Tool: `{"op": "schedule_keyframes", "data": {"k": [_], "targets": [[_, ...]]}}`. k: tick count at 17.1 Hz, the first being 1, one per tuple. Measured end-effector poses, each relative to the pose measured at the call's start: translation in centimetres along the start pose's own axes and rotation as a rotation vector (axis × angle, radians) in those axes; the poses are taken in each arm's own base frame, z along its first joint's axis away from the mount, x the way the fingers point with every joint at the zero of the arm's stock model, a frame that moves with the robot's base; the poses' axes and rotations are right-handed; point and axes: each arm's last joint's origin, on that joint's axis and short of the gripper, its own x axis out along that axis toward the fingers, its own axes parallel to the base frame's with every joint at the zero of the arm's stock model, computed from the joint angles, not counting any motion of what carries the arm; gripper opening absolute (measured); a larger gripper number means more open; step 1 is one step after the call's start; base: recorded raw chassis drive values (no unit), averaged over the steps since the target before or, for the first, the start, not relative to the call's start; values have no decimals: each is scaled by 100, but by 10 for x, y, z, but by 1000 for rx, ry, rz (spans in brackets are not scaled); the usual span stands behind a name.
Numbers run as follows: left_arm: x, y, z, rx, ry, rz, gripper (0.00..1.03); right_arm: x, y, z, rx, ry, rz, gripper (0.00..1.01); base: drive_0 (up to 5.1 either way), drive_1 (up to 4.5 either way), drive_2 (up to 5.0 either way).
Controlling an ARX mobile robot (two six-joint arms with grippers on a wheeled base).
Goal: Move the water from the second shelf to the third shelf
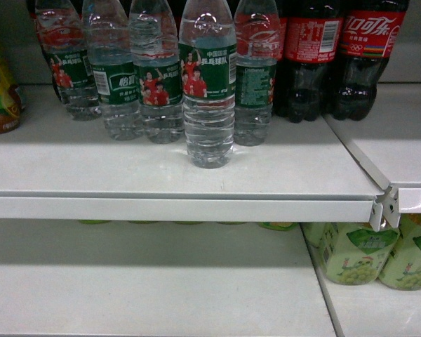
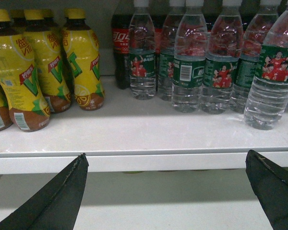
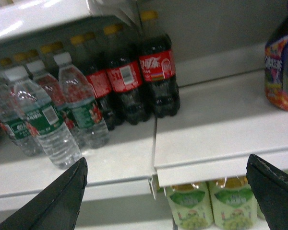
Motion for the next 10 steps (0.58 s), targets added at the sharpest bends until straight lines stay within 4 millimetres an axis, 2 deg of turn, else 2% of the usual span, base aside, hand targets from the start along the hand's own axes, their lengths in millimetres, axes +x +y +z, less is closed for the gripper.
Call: {"op": "schedule_keyframes", "data": {"k": [1, 3, 5, 8, 10], "targets": [[0, 0, 0, 0, 0, 0, 98, 9, 4, 12, -3, -22, 26, 98, 0, 0, 0], [0, 0, 0, 0, 0, 0, 98, 40, 17, 35, 3, -48, 69, 98, 0, 0, 0], [0, 0, 0, 0, 0, 0, 98, 71, 38, 46, -3, -44, 142, 98, 0, 0, 0], [0, 0, 0, 0, 0, 0, 98, 102, 62, 32, -7, 5, 184, 98, 0, 0, 0], [0, 0, 0, 0, 0, 0, 98, 118, 81, 0, -40, 89, 223, 98, 0, 0, 0]]}}
